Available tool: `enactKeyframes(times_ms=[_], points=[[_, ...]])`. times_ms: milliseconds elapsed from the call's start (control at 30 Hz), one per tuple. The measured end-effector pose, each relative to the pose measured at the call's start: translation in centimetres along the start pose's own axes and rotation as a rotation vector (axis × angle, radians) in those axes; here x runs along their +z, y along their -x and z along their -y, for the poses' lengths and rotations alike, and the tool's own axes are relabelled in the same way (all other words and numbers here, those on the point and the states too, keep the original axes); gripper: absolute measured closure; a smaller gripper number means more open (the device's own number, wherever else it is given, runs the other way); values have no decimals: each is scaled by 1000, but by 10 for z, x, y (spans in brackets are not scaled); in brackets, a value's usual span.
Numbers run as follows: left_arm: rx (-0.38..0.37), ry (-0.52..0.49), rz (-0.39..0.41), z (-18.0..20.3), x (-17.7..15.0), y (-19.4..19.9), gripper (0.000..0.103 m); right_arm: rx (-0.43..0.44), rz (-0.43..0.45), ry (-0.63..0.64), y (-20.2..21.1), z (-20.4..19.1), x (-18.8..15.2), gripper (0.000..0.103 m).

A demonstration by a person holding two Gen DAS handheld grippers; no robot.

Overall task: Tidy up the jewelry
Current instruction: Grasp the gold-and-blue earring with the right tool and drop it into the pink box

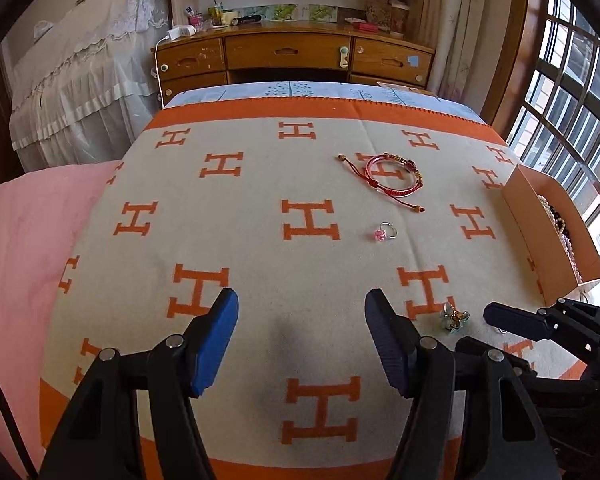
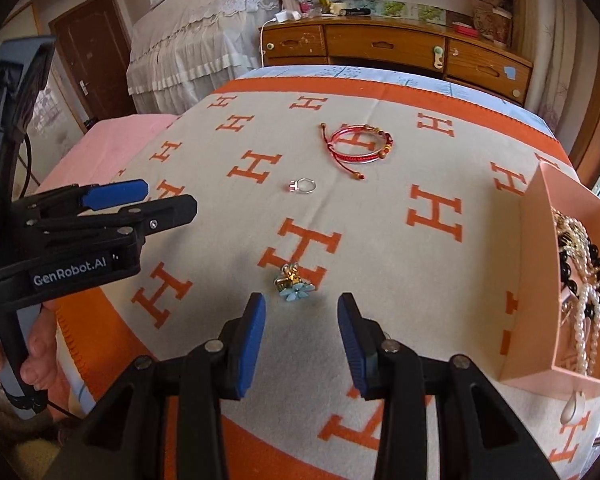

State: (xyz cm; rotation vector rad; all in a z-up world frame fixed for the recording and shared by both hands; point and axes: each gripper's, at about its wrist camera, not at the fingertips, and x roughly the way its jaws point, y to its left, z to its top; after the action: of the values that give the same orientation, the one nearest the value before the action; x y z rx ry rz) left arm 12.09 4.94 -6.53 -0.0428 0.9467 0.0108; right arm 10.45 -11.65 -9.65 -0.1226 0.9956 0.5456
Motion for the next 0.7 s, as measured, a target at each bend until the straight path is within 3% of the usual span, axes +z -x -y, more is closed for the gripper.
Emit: enactKeyframes(times_ms=[367,433,467,700], points=[[-6,-6,-23,2,-3,-8,39,-62,17,107,-15,-10,4,65],[-8,-9,-27,4,-3,-10,39,-65,25,111,-15,-10,4,72],[-10,-10,-29,4,-3,-11,39,-60,27,106,-15,-10,4,80],[-38,-24,-37,10,15,-9,39,-19,96,-15,12,13,14,81]])
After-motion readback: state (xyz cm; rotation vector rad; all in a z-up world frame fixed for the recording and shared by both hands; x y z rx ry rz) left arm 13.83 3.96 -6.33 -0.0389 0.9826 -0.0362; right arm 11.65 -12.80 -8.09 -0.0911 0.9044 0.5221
